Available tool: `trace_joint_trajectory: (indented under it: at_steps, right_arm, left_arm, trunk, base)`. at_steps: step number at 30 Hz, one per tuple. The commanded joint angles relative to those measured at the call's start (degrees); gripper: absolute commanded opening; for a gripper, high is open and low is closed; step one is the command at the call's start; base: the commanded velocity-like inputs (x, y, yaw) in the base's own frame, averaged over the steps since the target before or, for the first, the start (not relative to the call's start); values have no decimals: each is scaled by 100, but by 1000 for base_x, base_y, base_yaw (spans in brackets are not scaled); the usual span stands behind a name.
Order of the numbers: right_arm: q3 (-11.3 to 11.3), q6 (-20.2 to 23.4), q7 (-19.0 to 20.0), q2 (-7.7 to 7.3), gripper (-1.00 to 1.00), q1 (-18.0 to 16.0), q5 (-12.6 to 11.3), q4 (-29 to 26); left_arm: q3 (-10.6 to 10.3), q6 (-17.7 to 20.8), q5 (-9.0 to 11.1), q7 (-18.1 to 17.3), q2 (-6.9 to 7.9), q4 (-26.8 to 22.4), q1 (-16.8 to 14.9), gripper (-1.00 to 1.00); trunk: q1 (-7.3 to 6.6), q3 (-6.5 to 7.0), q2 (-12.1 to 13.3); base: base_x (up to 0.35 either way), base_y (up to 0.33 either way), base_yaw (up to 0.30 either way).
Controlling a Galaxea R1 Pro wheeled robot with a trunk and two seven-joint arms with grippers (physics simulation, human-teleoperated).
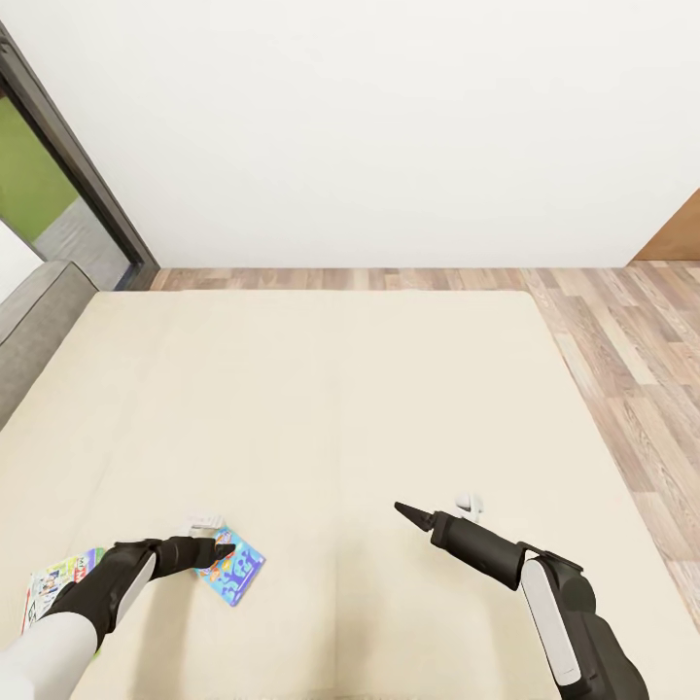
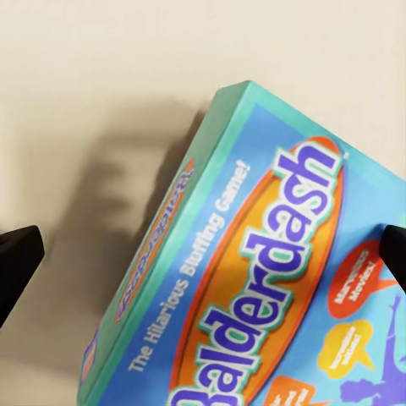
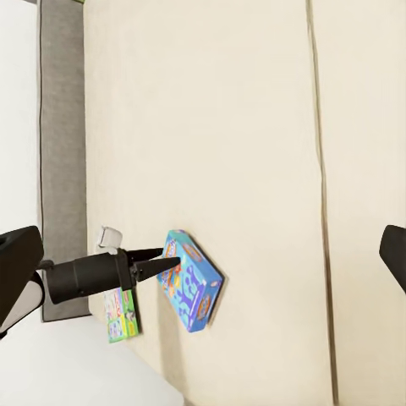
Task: Put all the toys in the child's room - the three board games (two on the bed and one on the table), the two jigsaw puzzles on the table, and the tennis ball on the table - inside the toy box on the table in the child's room.
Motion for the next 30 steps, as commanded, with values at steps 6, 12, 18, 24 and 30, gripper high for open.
trace_joint_trajectory:
  at_steps: [6,12,18,24,30]
  right_arm:
    - [-13,38,13,5,100,-1,-4,-2]
    - [-13,39,13,6,100,0,-4,0]
    - [-13,39,17,9,100,0,-4,5]
    - [-13,39,12,6,100,-4,-10,6]
    - [-13,39,5,7,100,-3,-12,7]
  left_arm:
    - [-12,38,-59,-26,-10,0,8,100]
    - [-12,38,-59,-26,-11,0,10,100]
    - [-12,14,-59,-26,-12,0,10,100]
    - [-12,-8,-59,-26,-12,0,10,100]
    - [-12,-14,-59,-26,-22,0,10,100]
  trunk:
    - [1,-6,-2]
    - [1,-30,-2]
    - [1,-79,-2]
    - [1,-113,-2]
    - [1,-120,-2]
  base:
    - [0,0,0]
    - [0,0,0]
    - [0,0,0]
    - [0,0,0]
    - [0,0,0]
